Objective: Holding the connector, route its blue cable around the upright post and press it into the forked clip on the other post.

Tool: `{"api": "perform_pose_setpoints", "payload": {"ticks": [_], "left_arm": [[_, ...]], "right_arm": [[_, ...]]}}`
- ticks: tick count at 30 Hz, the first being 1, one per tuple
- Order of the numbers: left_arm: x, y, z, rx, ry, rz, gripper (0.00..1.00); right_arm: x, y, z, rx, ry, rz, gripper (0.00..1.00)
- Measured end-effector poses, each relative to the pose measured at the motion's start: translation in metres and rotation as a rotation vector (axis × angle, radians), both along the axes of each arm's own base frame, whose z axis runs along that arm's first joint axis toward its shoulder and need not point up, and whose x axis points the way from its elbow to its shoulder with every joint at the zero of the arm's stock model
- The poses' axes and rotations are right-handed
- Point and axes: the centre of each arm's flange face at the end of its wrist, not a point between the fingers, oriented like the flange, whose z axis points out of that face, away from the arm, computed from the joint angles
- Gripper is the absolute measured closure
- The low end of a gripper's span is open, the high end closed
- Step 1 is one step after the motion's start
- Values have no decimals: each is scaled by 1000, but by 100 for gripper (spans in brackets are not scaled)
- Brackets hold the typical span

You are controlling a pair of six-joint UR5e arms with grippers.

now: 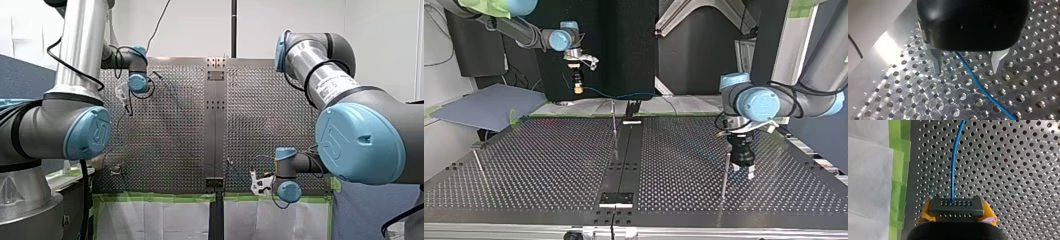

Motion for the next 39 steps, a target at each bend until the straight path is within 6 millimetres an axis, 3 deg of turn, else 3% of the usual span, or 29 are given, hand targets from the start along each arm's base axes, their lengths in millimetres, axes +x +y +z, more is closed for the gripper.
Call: {"api": "perform_pose_setpoints", "payload": {"ticks": [11,21,32,39], "left_arm": [[0,-4,-2,-90,-87,-111,0],[-16,-4,17,-179,-129,-168,0],[-24,2,5,-287,-81,-165,0],[-37,5,2,-269,-35,-128,0]], "right_arm": [[8,3,1,1,0,14,100],[14,5,1,2,-5,23,100],[17,7,2,4,-4,28,100],[18,7,2,7,-2,30,100]]}}
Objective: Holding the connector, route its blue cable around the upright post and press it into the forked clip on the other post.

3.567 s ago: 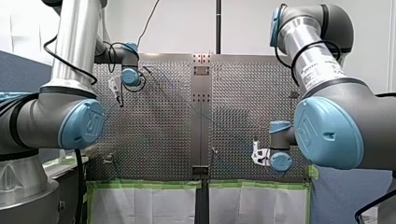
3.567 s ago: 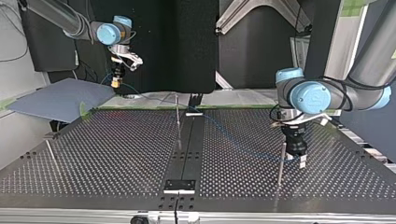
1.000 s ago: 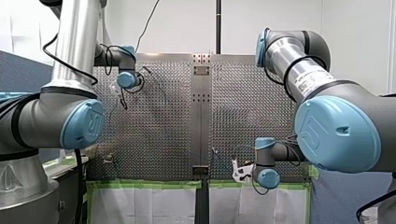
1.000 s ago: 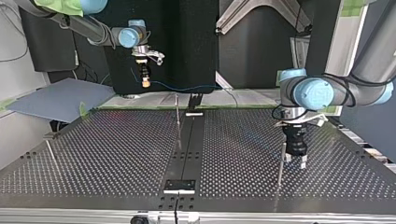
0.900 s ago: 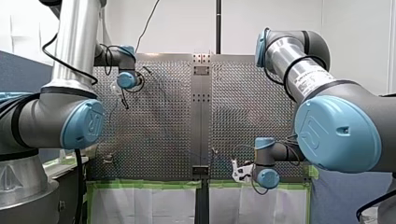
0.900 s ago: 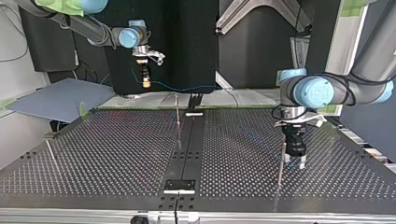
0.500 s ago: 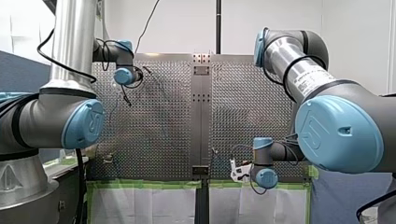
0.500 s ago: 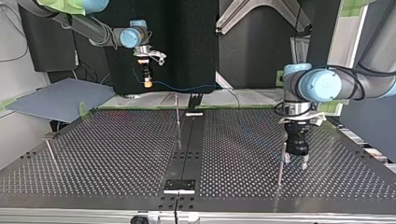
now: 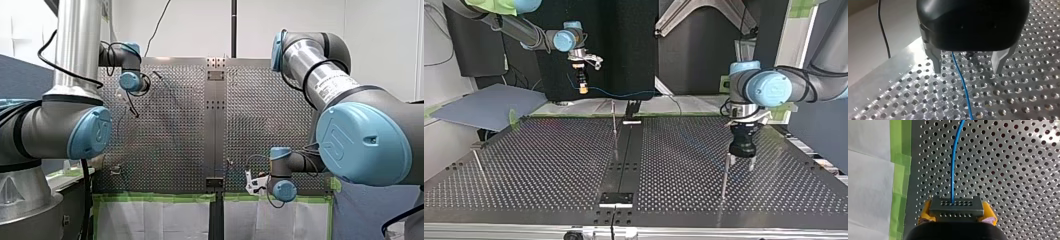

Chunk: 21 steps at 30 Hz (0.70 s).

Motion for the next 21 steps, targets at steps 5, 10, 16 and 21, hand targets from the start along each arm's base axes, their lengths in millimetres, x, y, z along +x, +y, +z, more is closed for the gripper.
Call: {"api": "perform_pose_setpoints", "payload": {"ticks": [5,10,16,21], "left_arm": [[-16,2,5,45,35,27,0],[-35,6,16,94,62,58,0],[-54,11,36,151,77,85,0],[-70,15,55,197,83,124,0]], "right_arm": [[1,0,0,0,0,1,100],[2,0,0,1,-1,3,100],[2,0,0,2,-1,4,100],[3,0,1,2,-6,5,100]]}}
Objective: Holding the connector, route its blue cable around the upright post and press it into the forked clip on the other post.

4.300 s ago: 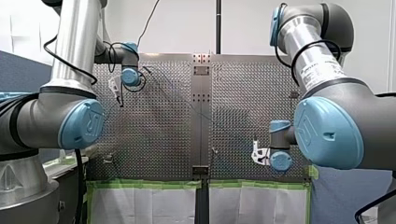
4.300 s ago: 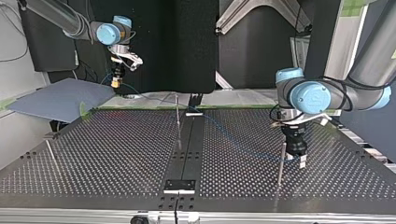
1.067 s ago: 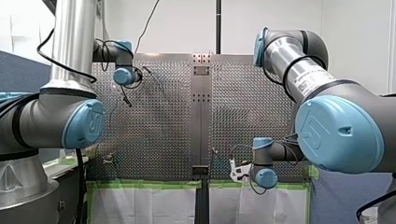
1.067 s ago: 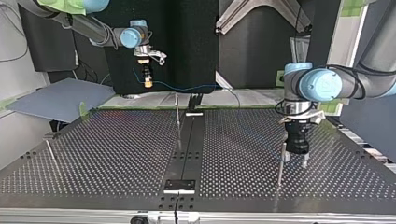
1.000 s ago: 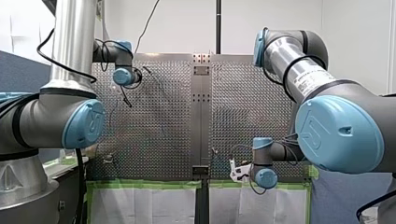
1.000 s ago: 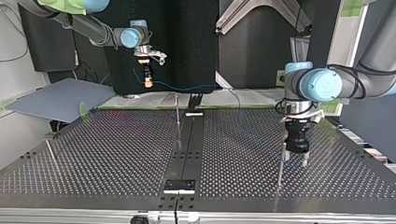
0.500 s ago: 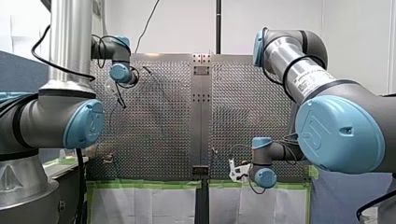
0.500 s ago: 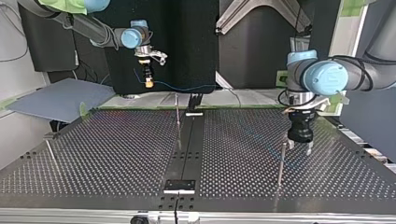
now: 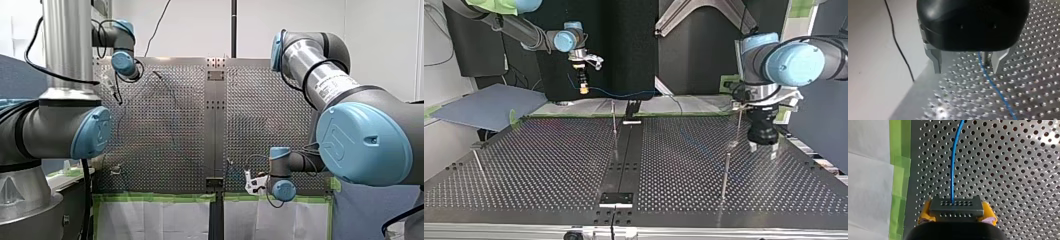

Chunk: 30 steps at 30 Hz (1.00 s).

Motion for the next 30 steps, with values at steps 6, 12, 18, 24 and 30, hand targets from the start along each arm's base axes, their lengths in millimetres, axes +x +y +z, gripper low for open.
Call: {"api": "perform_pose_setpoints", "payload": {"ticks": [6,12,18,24,30], "left_arm": [[-20,6,27,55,0,63,0],[-41,6,57,110,-7,103,0],[-53,-2,74,168,10,71,0],[-56,-13,78,227,53,7,0],[-55,-27,67,293,132,-87,0]], "right_arm": [[0,-1,0,7,-11,-2,100],[0,-2,1,15,-24,-7,100],[1,-2,1,18,-28,-6,100],[1,-2,1,18,-31,-7,100],[1,-2,1,20,-34,-4,100]]}}
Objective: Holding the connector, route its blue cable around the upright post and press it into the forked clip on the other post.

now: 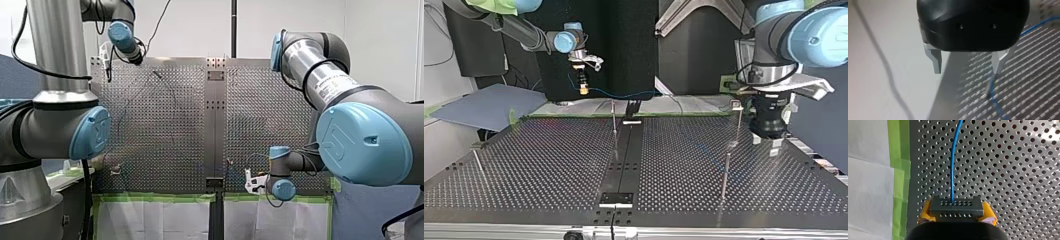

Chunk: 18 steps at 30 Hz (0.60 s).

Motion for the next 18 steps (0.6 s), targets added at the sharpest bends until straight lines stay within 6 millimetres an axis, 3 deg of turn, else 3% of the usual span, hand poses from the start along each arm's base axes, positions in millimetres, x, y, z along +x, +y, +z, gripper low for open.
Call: {"api": "perform_pose_setpoints", "payload": {"ticks": [10,18], "left_arm": [[-10,-20,-4,102,103,-104,0],[-18,-22,-7,174,173,-125,0]], "right_arm": [[0,0,0,1,-1,2,100],[0,0,0,1,-1,3,100]]}}
